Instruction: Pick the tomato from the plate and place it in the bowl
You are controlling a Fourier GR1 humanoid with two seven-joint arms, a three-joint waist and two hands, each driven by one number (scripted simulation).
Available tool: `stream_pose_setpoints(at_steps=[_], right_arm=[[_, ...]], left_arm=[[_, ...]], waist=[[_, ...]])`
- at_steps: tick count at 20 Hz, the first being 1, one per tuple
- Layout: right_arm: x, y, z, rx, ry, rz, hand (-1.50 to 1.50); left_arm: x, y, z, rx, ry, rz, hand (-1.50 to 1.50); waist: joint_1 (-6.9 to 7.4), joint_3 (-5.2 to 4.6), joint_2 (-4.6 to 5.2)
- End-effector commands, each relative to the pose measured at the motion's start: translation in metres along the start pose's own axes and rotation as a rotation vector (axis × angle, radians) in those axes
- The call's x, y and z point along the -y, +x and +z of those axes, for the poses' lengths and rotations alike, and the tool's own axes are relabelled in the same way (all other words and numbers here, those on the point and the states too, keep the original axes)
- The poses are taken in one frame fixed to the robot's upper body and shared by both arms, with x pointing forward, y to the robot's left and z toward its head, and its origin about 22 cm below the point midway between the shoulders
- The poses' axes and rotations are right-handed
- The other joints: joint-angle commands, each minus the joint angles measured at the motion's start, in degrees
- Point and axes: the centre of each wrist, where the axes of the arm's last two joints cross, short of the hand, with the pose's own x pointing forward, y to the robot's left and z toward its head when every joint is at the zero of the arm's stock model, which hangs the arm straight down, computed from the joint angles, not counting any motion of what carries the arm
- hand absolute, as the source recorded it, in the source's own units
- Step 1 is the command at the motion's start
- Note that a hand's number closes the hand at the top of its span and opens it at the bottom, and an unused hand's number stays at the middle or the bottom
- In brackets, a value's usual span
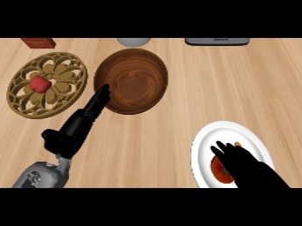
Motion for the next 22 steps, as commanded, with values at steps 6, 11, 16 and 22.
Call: stream_pose_setpoints(at_steps=[6,11,16,22], right_arm=[[-0.019,-0.006,-0.004,-0.002,-0.147,0.055,-1.5],[-0.029,-0.025,-0.013,-0.059,-0.174,0.068,-1.5],[-0.05,-0.025,-0.029,-0.089,-0.167,0.043,-1.5],[-0.044,-0.045,-0.057,-0.084,-0.119,0.037,-1.5]], left_arm=[[-0.008,0.003,0.016,0.001,-0.008,-0.001,0.0],[-0.016,0.002,-0.001,-0.006,-0.002,-0.006,0.0],[0.013,-0.001,0.0,0.004,0.005,0.003,0.0],[-0.001,0.002,0.004,-0.007,-0.005,-0.002,0.0]], waist=[[0.05,0.01,-0.06],[-0.15,0.0,0.01],[-0.01,0.0,0.0],[0.13,0.0,0.05]])
